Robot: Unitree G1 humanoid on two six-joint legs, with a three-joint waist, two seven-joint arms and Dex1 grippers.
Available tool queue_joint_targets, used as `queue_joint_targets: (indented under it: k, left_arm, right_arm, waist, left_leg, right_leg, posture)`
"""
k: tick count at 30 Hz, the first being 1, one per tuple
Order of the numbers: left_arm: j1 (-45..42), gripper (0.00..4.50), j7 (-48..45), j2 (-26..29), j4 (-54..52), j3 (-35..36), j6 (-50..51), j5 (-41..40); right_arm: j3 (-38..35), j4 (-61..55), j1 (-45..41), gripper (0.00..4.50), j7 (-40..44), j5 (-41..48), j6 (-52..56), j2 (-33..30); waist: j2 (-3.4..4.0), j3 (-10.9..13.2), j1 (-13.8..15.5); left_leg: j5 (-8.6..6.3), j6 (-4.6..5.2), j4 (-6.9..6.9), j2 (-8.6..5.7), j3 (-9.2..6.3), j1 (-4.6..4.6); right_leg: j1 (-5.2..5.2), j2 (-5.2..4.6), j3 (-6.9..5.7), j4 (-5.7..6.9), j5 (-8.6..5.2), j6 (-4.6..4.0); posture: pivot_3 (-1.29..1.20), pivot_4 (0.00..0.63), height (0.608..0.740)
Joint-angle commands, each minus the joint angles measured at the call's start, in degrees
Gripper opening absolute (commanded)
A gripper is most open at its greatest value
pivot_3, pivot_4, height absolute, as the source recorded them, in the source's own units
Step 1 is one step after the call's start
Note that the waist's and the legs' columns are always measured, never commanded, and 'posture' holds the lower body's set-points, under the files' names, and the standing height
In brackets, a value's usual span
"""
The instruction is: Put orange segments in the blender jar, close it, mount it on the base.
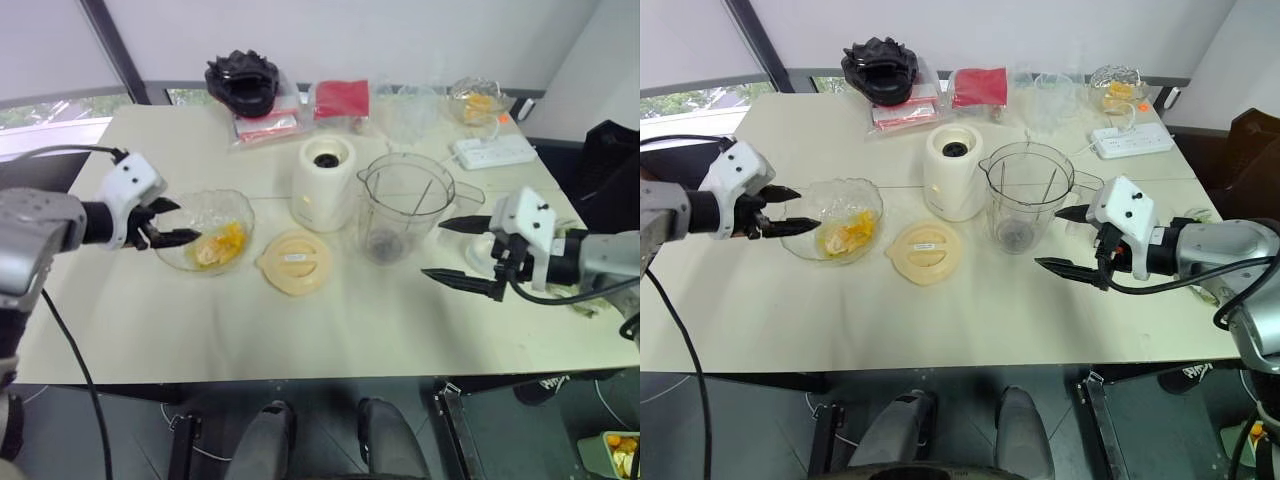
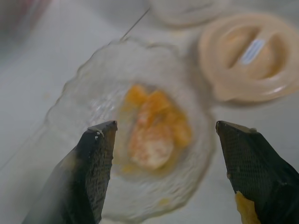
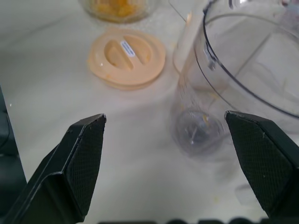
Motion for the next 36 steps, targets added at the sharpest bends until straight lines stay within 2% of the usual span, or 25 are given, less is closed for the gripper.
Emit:
queue_joint_targets:
  k: [1,7,16,25,36]
  left_arm:
    - [-6.5,3.56,-4.6,-1.1,7.3,-6.2,3.2,5.4]
    - [-20.1,3.56,-11.2,-8.6,25.7,-16.0,4.4,14.2]
    - [-25.4,3.56,-9.4,-17.1,46.3,-17.9,-3.1,23.2]
    - [-25.6,3.56,-5.7,-21.1,54.3,-15.3,-9.0,26.1]
    - [-26.2,3.56,-5.4,-24.0,56.1,-12.8,-9.3,27.1]
  right_arm:
    - [0.1,-3.0,0.4,4.26,-0.2,0.6,0.1,0.1]
    - [1.8,-3.1,1.1,4.26,0.4,0.0,-0.2,-0.3]
    - [0.0,-5.3,2.8,4.26,0.9,1.0,1.1,-1.1]
    - [-2.7,-7.8,5.4,4.26,0.4,2.0,2.7,-1.6]
    - [-2.9,-7.9,6.0,4.26,0.1,1.5,2.5,-1.7]
  waist:
    - [0.0,0.0,0.0]
    - [-0.17,0.1,0.0]
    - [-0.26,0.1,-0.2]
    - [-0.33,0.2,0.0]
    - [-0.35,0.2,-0.1]
  left_leg:
    - [-0.01,0.02,0.0,-0.01,0.0,0.0]
    - [-0.03,0.06,0.07,-0.03,-0.01,-0.03]
    - [-0.04,0.07,0.08,-0.03,-0.03,-0.03]
    - [-0.03,0.07,0.17,-0.05,-0.08,-0.05]
    - [-0.03,0.07,0.21,-0.06,-0.08,-0.03]
  right_leg:
    - [-0.01,0.0,0.0,0.01,-0.02,0.03]
    - [-0.03,0.0,-0.02,0.11,-0.04,0.06]
    - [-0.15,0.0,-0.01,0.37,-0.05,0.09]
    - [-0.16,-0.02,-0.01,0.46,-0.06,0.1]
    - [-0.16,-0.02,-0.01,0.54,-0.06,0.1]
  posture:
    - [0.0,0.15,0.74]
    - [0.0,0.15,0.74]
    - [0.0,0.15,0.74]
    - [0.0,0.15,0.74]
    - [0.0,0.15,0.74]
